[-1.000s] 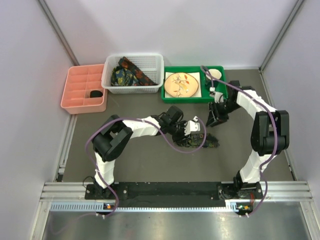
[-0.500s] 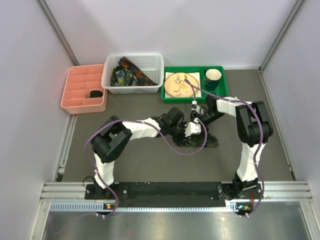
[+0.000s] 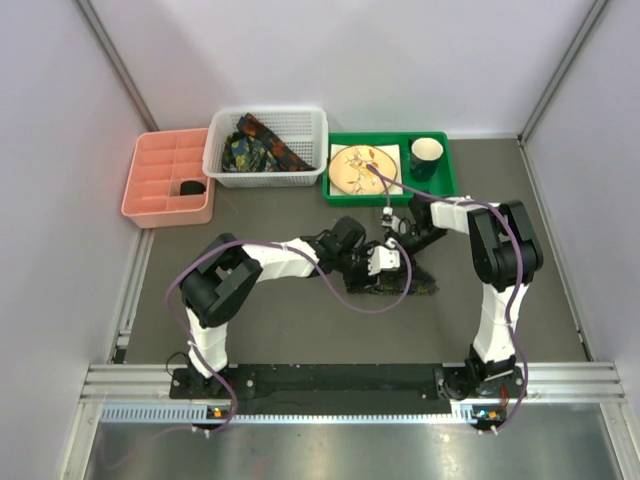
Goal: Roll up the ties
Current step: Roll the tie at the center of the board.
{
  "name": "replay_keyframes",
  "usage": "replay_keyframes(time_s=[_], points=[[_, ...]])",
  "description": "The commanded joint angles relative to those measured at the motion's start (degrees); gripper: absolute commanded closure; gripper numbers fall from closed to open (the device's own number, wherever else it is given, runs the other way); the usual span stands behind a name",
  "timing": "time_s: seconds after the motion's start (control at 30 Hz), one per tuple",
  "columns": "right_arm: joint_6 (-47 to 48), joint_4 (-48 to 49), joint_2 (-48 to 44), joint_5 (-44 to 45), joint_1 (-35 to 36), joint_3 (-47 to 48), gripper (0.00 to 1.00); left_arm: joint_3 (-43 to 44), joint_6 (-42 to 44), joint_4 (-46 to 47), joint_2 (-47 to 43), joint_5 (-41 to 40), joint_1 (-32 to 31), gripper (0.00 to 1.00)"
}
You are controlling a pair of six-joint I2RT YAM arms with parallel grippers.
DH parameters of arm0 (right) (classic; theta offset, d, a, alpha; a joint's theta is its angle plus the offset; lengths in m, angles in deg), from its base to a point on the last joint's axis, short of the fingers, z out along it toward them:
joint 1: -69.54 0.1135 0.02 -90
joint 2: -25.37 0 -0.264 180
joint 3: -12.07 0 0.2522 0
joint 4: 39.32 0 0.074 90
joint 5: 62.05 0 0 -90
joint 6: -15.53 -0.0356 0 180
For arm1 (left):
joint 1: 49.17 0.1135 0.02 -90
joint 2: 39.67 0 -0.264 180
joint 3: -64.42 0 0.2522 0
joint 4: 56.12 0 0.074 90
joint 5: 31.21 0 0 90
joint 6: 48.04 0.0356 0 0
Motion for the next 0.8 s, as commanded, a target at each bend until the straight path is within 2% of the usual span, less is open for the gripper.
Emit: replay_keyframes(time_s=[0.0, 0.1, 0.27, 0.5, 0.63, 0.77], points=[[3.76, 2.67, -0.46, 9.48, -0.47, -3.31, 1.0, -3.23, -2.19, -1.69, -3.04, 3.68, 3.52, 0.22], [3.76, 3.63, -0.54, 11.94, -1.53, -4.01, 1.0, -5.07, -4.83, 3.4, -5.68, 10.37, 5.81, 0.11], [3.68, 4.77, -0.46, 15.28, -2.85, -4.37, 1.0, -9.11, -5.98, 11.67, -7.8, 15.21, 6.08, 0.03], [3.94, 5.22, 0.77, 17.4, -4.69, -2.7, 1.0, -7.63, -8.0, 20.37, -2.19, 17.24, 5.73, 0.01], [4.46, 4.69, 1.92, 17.4, -4.7, -1.73, 1.0, -3.85, -6.95, 21.17, 1.16, 17.59, 4.94, 0.07], [4.81, 4.69, 2.44, 17.05, -4.78, -1.82, 1.0, -1.91, -4.4, 18.9, 3.62, 17.77, 3.27, 0.24]])
